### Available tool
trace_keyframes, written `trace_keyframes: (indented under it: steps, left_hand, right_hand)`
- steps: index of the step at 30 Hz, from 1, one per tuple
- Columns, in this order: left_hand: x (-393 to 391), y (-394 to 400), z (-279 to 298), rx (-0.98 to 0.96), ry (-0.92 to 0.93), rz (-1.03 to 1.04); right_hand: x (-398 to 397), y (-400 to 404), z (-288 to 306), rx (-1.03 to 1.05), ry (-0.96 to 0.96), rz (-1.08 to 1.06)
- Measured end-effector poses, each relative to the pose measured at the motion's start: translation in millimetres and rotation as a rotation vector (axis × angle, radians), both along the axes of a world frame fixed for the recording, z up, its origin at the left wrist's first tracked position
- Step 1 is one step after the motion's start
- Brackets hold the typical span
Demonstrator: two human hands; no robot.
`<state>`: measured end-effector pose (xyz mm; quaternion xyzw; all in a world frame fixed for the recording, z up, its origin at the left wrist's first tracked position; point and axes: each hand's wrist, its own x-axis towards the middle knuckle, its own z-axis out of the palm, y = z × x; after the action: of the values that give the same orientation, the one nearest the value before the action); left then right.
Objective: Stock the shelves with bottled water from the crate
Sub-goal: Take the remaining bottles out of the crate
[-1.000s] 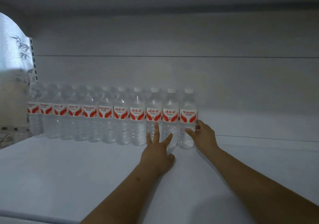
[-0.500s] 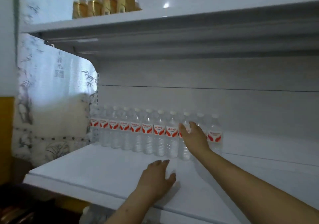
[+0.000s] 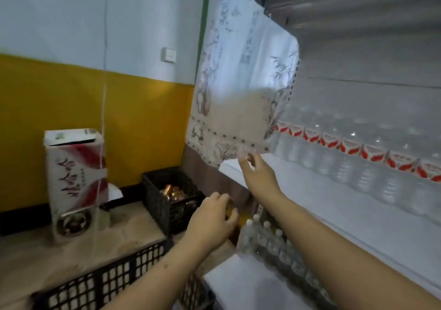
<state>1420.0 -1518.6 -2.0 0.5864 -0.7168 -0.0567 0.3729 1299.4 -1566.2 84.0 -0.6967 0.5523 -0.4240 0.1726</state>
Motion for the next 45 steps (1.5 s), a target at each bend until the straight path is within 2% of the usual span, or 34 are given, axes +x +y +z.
trace_keyframes:
  steps: [2,6,11,16,21,25,28,29,31,33,35,37,39,41,43,45]
  left_hand:
    - [36,-4,-27,0.057,0.026,0.070]
    - [106,-5,-119,0.343,0.103,0.201]
    - [167,-2,-268,0.794,0.183,0.368]
    - [188,-20,-381,1.160,0.249,0.368]
    - [186,-54,-473,1.327,0.366,0.317]
    - [180,-95,-578,1.369,0.338,0.431]
    - [174,-103,-603,1.337,0.393,0.556]
    - [173,-102,-586,1.309,0.391,0.574]
    - [174,-104,-589,1.287,0.362,0.581]
    - [182,-108,-625,1.295,0.408,0.572]
    - [188,-106,-616,1.311,0.467,0.577]
    - [188,-103,-573,1.268,0.620,0.579]
    - [189,-102,-540,1.219,0.902,0.563]
    - [192,-98,-512,1.248,1.161,0.477]
    - [194,-89,-485,1.271,1.313,0.395]
    - [199,-76,-471,1.274,1.337,0.340]
  right_hand:
    - [33,-6,-24,0.016,0.006,0.071]
    - [79,-16,-90,0.041,0.040,0.177]
    - [117,-44,-224,0.337,0.143,0.239]
    - [134,-72,-348,0.663,0.198,0.279]
    - [167,-109,-438,1.017,0.008,0.196]
    - [197,-131,-479,1.240,-0.147,0.177]
    - [211,-136,-503,1.289,-0.161,0.160]
    - [211,-136,-512,1.289,-0.157,0.135]
    - [206,-133,-526,1.315,-0.176,0.079]
    - [199,-130,-534,1.397,-0.229,0.032]
    - [194,-133,-537,1.465,-0.296,-0.014]
    - [193,-137,-539,1.492,-0.372,-0.027]
    - [197,-139,-541,1.465,-0.356,-0.033]
    - [199,-139,-549,1.422,-0.304,-0.058]
    - [199,-139,-552,1.406,-0.286,-0.060]
    - [200,-141,-555,1.406,-0.285,0.007]
